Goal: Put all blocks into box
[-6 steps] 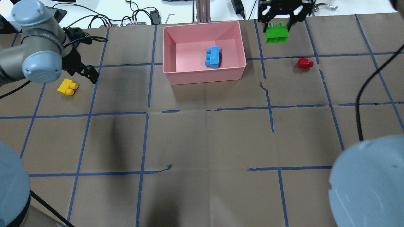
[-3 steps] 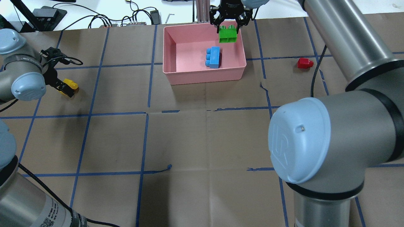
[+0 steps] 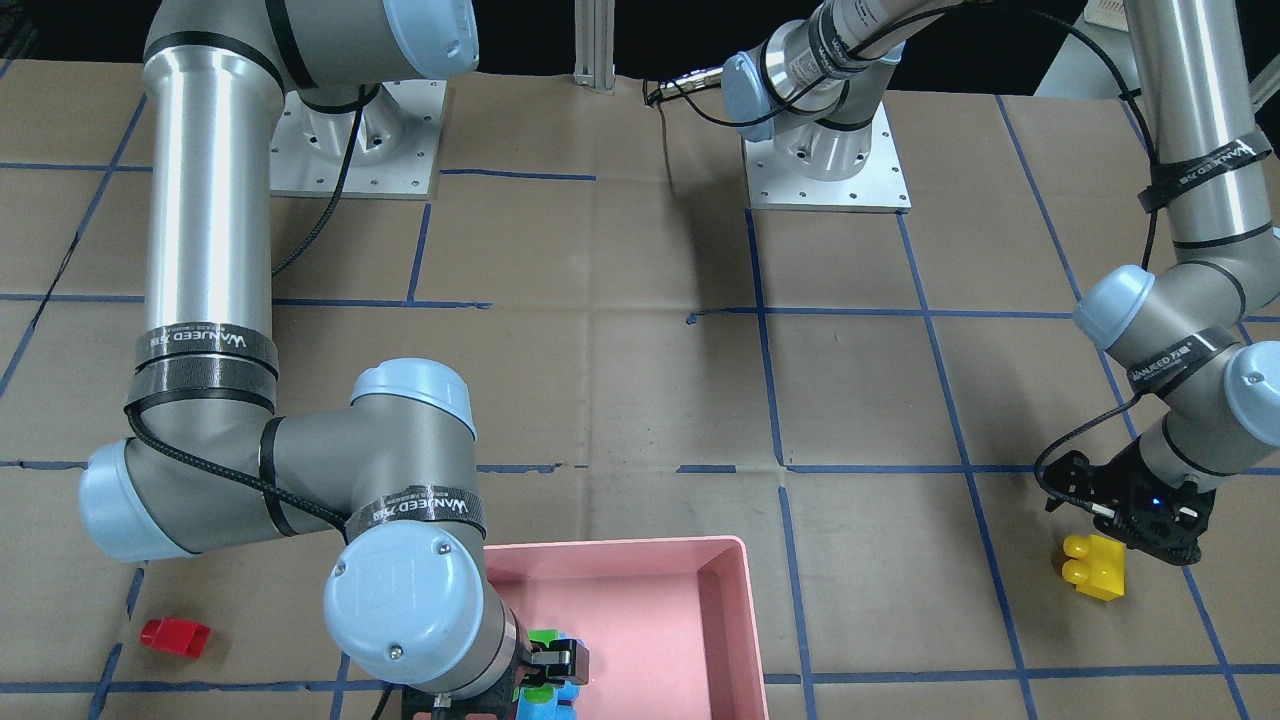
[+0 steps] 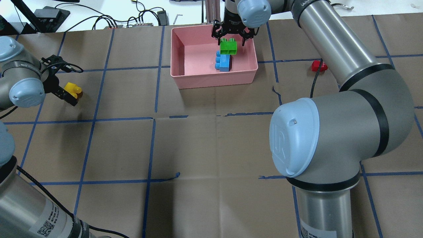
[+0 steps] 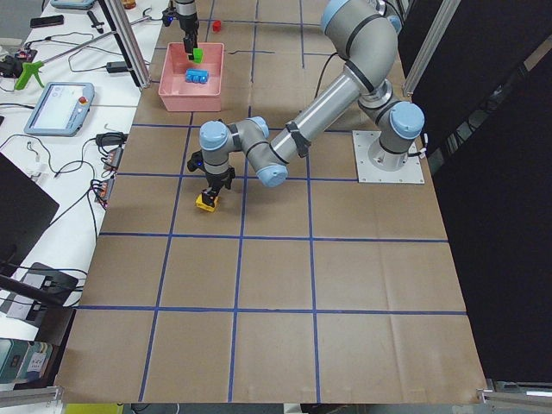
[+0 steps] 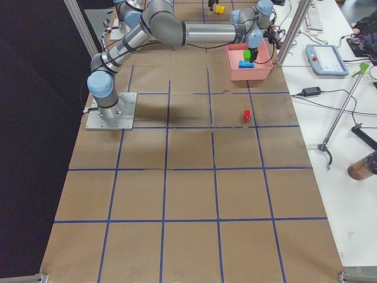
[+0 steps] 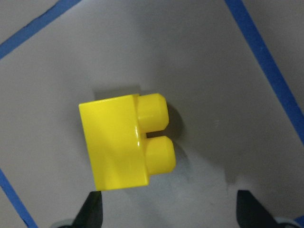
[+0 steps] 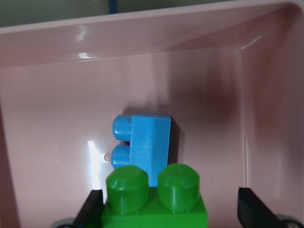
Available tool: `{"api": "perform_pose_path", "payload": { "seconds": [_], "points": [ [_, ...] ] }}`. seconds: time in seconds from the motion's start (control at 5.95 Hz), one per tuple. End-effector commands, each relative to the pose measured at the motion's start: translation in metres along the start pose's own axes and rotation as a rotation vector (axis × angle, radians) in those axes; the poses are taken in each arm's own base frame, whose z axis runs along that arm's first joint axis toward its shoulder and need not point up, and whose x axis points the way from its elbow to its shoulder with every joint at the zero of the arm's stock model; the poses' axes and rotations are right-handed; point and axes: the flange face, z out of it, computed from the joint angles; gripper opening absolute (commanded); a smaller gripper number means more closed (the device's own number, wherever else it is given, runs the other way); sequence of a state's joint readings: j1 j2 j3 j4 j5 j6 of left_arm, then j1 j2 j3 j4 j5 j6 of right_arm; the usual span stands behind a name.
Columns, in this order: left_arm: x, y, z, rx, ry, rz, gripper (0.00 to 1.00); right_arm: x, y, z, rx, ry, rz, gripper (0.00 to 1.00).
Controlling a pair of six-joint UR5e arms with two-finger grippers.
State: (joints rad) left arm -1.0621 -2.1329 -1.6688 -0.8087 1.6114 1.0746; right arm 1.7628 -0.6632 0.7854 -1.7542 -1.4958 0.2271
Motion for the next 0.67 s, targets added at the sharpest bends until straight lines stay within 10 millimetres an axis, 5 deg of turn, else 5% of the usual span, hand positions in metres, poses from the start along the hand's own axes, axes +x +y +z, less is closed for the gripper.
{"api": "perform_pose_path", "payload": {
  "seconds": [0.0, 0.5],
  "points": [
    [-0.01, -0.006, 0.01, 0.006, -0.001, 0.008, 0.99, 0.002, 0.007, -0.028, 0.0, 0.011, 0.002, 1.0],
    [-0.02, -0.012, 0.015, 0.013, -0.004, 0.009, 0.99, 0.001, 0.014, -0.039, -0.027, 0.017, 0.007, 1.0]
  ]
}}
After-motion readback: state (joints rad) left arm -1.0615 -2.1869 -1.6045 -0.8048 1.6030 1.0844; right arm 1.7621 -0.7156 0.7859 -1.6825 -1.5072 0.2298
